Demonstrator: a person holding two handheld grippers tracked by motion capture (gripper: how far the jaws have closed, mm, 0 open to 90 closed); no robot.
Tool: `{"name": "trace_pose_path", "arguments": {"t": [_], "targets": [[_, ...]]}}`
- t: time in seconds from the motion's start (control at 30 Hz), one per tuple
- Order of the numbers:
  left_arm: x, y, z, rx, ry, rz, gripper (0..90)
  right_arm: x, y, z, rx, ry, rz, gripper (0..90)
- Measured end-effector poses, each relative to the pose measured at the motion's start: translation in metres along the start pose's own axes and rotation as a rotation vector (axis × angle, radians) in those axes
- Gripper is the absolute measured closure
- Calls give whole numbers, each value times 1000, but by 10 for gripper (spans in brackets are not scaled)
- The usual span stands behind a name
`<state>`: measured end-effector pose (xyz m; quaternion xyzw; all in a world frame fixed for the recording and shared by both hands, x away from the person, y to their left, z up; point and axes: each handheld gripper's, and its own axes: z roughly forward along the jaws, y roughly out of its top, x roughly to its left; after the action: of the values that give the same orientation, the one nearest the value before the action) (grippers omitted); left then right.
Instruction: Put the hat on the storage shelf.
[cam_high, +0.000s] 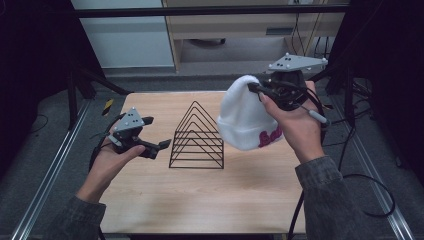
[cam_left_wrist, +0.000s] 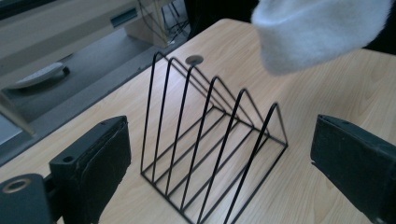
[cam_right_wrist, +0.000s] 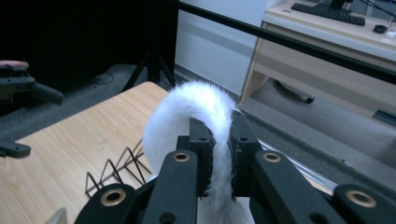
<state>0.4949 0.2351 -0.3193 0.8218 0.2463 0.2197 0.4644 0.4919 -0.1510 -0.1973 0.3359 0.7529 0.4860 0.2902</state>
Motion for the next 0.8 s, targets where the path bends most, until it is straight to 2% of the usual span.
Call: {"name": "trace_pose_path", "arguments": {"t": [0.13,0.27,0.37,0.47,0.53,0.63,0.7,0.8], "targets": [[2,4,4,-20,-8,-4,48,2,15,4,-16,-5,-8,834],[3,5,8,-28,-25,-18,63,3,24,11,-38,10,4,833],[4,9,12,-20,-30,-16,82,5,28,15,-43,14,6,833],[4,18,18,-11,-47,-1,89,11,37,24,-66,30,12,833],[6,22,23,-13,-64,-14,95,15,43,28,-80,39,14,833],[9,25,27,-8,-62,-4,100,18,48,30,-89,47,13,833],[10,29,33,-24,-69,-15,102,23,57,35,-103,63,9,833],[10,31,35,-26,-72,-9,102,28,63,39,-108,82,6,833]]}}
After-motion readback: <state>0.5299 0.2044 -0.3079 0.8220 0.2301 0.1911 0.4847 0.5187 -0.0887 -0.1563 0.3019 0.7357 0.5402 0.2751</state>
